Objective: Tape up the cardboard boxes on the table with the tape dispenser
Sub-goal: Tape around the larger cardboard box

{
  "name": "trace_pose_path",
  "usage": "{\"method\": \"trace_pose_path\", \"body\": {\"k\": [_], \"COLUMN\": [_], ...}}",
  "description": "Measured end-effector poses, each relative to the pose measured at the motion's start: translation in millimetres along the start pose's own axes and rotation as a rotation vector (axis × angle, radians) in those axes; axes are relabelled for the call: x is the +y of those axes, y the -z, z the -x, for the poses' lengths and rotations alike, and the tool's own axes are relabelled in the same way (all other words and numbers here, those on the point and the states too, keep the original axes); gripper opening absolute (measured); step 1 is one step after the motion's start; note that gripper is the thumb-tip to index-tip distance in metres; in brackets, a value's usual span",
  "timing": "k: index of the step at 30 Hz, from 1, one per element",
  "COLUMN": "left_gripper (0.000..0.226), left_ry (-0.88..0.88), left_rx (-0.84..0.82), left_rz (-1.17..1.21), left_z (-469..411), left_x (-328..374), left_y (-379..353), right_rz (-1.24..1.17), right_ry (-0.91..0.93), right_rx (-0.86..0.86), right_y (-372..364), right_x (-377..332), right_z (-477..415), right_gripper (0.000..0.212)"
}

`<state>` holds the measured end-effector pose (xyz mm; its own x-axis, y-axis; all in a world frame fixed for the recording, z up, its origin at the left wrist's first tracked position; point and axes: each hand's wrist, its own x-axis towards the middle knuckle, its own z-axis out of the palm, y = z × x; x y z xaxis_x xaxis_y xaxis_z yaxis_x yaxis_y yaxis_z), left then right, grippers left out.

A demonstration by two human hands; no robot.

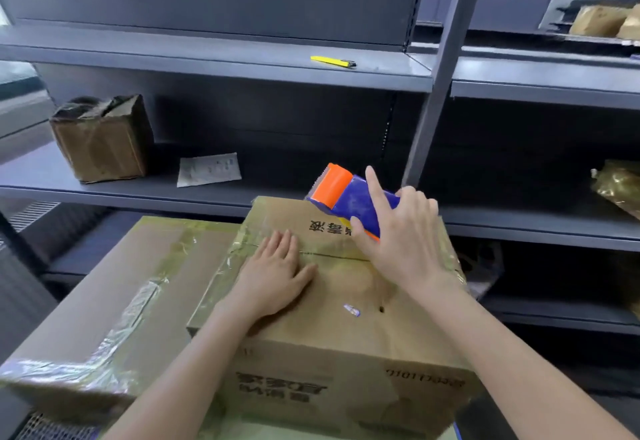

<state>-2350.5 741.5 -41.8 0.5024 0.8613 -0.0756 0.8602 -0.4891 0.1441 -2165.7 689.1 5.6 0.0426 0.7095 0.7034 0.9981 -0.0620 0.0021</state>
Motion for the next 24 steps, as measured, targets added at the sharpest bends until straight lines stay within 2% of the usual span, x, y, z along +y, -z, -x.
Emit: {"method": "trace_pose_path", "body": {"k": [3,5,6,8,10,12,14,19,21,24], "left_gripper": [0.068,0.062,0.054,0.032,0.032,0.033,0.029,0.020,0.023,0.019], "left_ry": [-0.095,-0.161,-0.174,-0.139,-0.088,-0.042,-0.043,0.026,0.065,0.108], "left_rx": [0.052,0.094,0.123,0.146,0.057,0.032,0.090,0.367,0.500,0.621], "left_rz": [-0.008,0.158,0.351,0.903,1.422,1.699,1.866,1.930,1.800,1.432], "left_z": [2.6,8.1,11.3,21.9,28.0,31.0,33.9,43.2,47.4,54.6], "left_x": [-10.6,-18.3,-20.5,-20.2,-20.5,-24.3,-29.4,-52.8,-65.7,-85.1], "left_y": [-3.2,-1.7,-0.3,7.9,15.5,18.6,21.3,30.5,37.7,53.2], "right_rz": [0.006,0.013,0.013,-0.019,-0.082,-0.187,-0.339,-0.811,-0.984,-1.059], "right_ry": [0.017,0.019,0.020,0.007,-0.009,-0.034,-0.079,-0.138,-0.173,-0.169], "right_rx": [0.012,0.030,0.044,0.052,0.070,0.092,0.074,-0.134,-0.221,-0.258], "right_y": [-11.4,-18.2,-22.6,-30.2,-35.8,-38.1,-36.7,-29.0,-24.5,-23.3], "right_x": [-32.1,-48.5,-55.9,-70.4,-84.0,-98.8,-116.2,-155.7,-169.1,-186.6], "right_z": [-1.1,-1.1,0.1,4.6,10.0,12.9,13.0,9.9,4.7,-5.5], "right_gripper": [0.067,0.069,0.072,0.085,0.089,0.081,0.074,0.063,0.062,0.053]}}
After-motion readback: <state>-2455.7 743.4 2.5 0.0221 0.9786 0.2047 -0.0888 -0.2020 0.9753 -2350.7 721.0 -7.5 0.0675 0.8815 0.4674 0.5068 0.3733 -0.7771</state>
